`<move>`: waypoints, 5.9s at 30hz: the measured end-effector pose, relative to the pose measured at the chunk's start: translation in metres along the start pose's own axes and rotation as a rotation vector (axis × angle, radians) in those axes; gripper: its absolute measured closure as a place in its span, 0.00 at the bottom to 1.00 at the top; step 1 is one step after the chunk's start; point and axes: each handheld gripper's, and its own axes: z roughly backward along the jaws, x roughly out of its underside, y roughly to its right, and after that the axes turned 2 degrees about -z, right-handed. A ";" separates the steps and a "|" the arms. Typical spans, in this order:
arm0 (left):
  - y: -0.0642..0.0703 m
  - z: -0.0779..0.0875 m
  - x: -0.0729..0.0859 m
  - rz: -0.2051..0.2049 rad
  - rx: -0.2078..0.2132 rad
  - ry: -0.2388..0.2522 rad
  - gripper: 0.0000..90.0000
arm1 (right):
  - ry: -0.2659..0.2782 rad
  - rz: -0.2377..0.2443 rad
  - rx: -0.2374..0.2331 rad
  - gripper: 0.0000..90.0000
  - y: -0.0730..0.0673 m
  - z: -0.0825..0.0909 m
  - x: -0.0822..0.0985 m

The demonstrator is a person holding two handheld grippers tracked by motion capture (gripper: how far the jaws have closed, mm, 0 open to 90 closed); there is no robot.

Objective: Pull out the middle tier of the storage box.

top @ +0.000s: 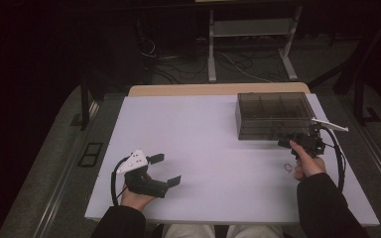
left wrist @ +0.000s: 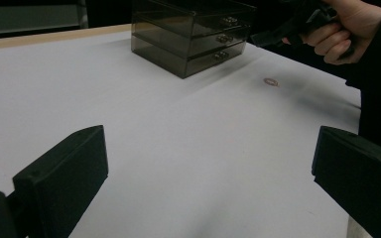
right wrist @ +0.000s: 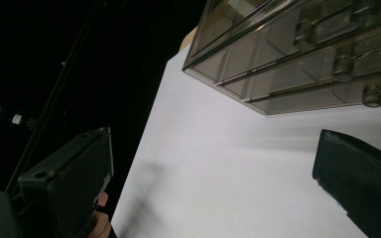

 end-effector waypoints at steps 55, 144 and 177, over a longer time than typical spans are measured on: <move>0.001 -0.002 0.001 -0.009 0.005 -0.012 0.00 | 0.203 -0.266 0.101 0.34 0.056 -0.001 -0.004; -0.001 0.000 0.001 -0.004 0.012 -0.008 0.00 | 0.320 -0.329 0.135 0.89 0.046 0.003 0.021; -0.001 -0.003 0.002 -0.011 0.021 -0.033 0.01 | 0.309 -0.300 0.205 0.70 0.031 0.009 0.028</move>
